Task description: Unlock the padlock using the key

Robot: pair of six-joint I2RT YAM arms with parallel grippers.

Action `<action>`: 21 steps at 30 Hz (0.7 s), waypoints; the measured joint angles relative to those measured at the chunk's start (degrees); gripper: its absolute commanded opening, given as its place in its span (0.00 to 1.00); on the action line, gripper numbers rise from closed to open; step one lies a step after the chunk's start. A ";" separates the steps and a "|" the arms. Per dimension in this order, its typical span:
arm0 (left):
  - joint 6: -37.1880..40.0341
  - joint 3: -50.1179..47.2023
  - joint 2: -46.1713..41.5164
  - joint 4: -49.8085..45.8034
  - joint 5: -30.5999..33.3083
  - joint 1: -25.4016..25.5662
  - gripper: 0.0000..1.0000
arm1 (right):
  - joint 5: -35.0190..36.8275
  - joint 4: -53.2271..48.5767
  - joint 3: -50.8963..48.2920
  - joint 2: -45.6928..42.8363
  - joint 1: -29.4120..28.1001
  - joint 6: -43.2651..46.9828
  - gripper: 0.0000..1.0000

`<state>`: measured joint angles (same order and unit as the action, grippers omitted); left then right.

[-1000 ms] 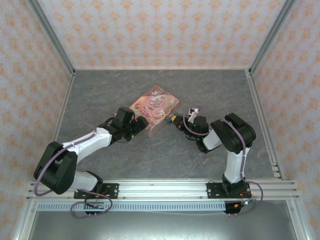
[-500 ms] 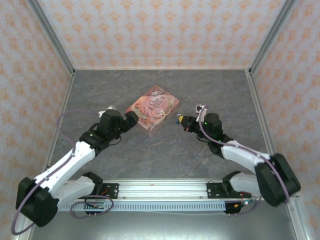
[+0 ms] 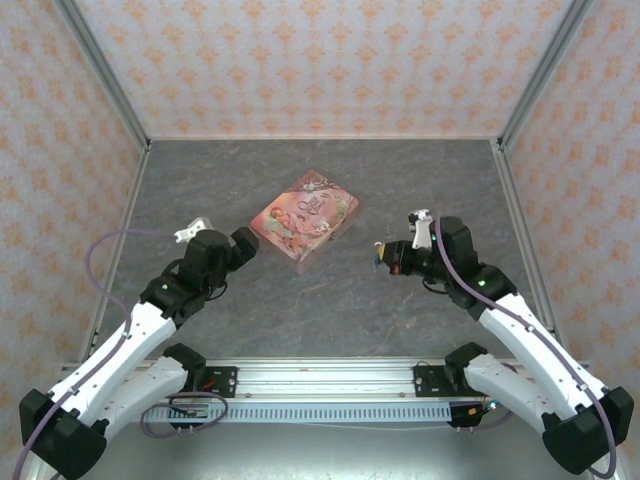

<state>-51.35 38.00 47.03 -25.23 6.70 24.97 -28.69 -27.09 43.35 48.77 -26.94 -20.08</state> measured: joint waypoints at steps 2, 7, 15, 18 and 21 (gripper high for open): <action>0.31 0.46 0.35 -0.37 0.28 0.00 1.00 | -0.28 -3.96 0.00 1.49 0.00 -0.24 0.00; 0.48 0.63 0.76 -0.66 1.11 0.00 1.00 | -1.97 -8.61 -0.85 5.16 -0.02 -1.99 0.00; 0.48 0.63 1.25 -1.31 1.29 0.00 1.00 | -4.79 -6.10 -6.93 13.94 -1.27 -4.81 0.00; 0.46 0.63 1.25 -1.51 1.29 -0.22 1.00 | -5.27 -4.17 -7.72 16.76 -1.68 -5.38 0.00; 0.46 0.63 1.40 -1.57 1.27 -0.33 1.00 | -5.35 -1.81 -7.76 19.37 -1.79 -5.46 0.00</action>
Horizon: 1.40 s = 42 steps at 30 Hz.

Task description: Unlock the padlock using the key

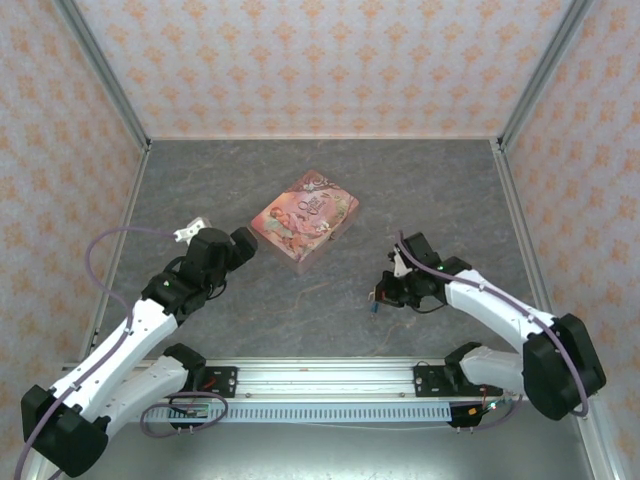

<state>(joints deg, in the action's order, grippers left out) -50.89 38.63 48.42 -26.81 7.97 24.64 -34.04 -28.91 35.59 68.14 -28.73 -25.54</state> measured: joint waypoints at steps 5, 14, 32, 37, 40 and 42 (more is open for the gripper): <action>-0.17 0.00 0.87 0.00 -0.02 0.00 1.00 | 0.87 3.41 -0.44 2.45 0.00 -0.42 0.00; -0.20 0.00 1.75 0.00 -0.04 0.00 1.00 | 1.68 6.49 -0.68 6.99 0.00 -0.42 0.00; 0.13 1.22 2.10 -1.16 0.04 0.00 1.00 | 8.57 5.40 3.08 2.05 -0.11 1.18 0.30; 1.62 2.80 2.10 -1.95 0.98 -0.04 1.00 | 16.33 2.82 6.43 -6.05 0.11 3.96 0.42; 3.19 3.67 2.03 -2.45 2.56 -0.04 1.00 | 22.10 2.23 6.54 -10.58 0.74 5.64 0.55; 4.76 3.89 1.62 -2.56 4.17 -0.04 1.00 | 26.05 2.08 6.54 -12.85 1.20 6.73 0.62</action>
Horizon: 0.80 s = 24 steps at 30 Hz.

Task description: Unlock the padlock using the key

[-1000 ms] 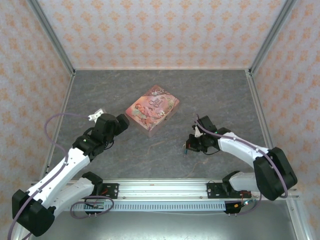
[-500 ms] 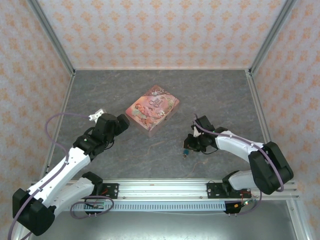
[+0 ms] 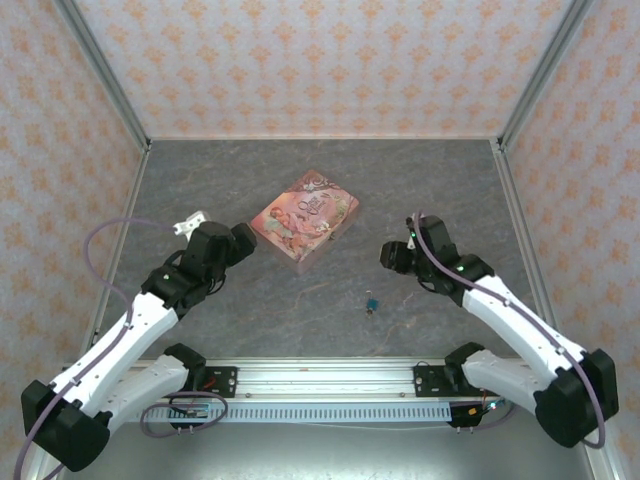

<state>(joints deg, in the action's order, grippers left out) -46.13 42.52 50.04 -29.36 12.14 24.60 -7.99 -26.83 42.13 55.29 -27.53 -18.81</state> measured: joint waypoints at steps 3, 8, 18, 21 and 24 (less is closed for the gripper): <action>3.67 0.09 -1.31 0.04 3.61 0.00 1.00 | 6.01 0.26 -0.20 -2.95 0.63 2.10 0.78; 12.59 -0.68 -3.50 3.52 14.86 -0.02 1.00 | 15.85 4.07 -2.97 -6.01 1.36 8.22 0.99; 30.95 -8.68 5.20 22.82 24.59 -6.16 1.00 | 23.43 27.82 -16.46 -2.19 10.05 19.61 0.99; 34.12 -12.68 10.14 30.49 24.24 -7.74 1.00 | 21.92 35.87 -19.17 3.23 15.15 19.58 0.99; 36.98 -15.69 14.23 36.81 22.82 -8.81 1.00 | 20.09 43.52 -21.73 8.39 17.90 19.65 0.99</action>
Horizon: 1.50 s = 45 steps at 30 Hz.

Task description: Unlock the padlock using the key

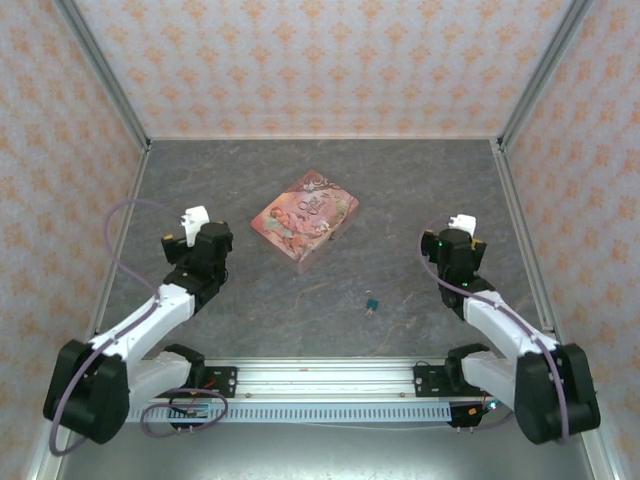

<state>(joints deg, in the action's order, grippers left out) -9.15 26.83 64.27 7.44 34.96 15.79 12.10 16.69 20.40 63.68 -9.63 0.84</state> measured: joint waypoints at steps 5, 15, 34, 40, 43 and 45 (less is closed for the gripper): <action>3.48 -4.72 4.50 13.92 -5.77 -3.48 1.00 | -4.20 12.13 -3.72 4.37 2.05 0.81 0.99; 6.43 -9.49 13.64 35.93 -13.49 -9.79 1.00 | -10.73 26.95 -3.85 11.21 4.70 4.48 0.99; 6.69 -4.04 21.14 37.86 -21.09 -11.37 1.00 | -14.97 28.48 3.19 23.69 10.16 2.38 0.99; 6.69 -4.04 21.14 37.73 -21.11 -11.45 1.00 | -15.13 28.06 3.19 23.69 10.16 2.21 0.99; 6.69 -4.04 21.14 37.70 -21.11 -11.45 1.00 | -15.10 27.85 3.19 23.69 10.16 2.21 0.99; 6.69 -4.04 21.14 37.68 -21.11 -11.45 1.00 | -15.10 27.82 3.19 23.69 10.16 2.21 0.99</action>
<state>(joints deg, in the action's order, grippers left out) -2.46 22.79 85.41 45.12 13.85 4.34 -3.01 44.51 23.59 87.37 0.54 3.05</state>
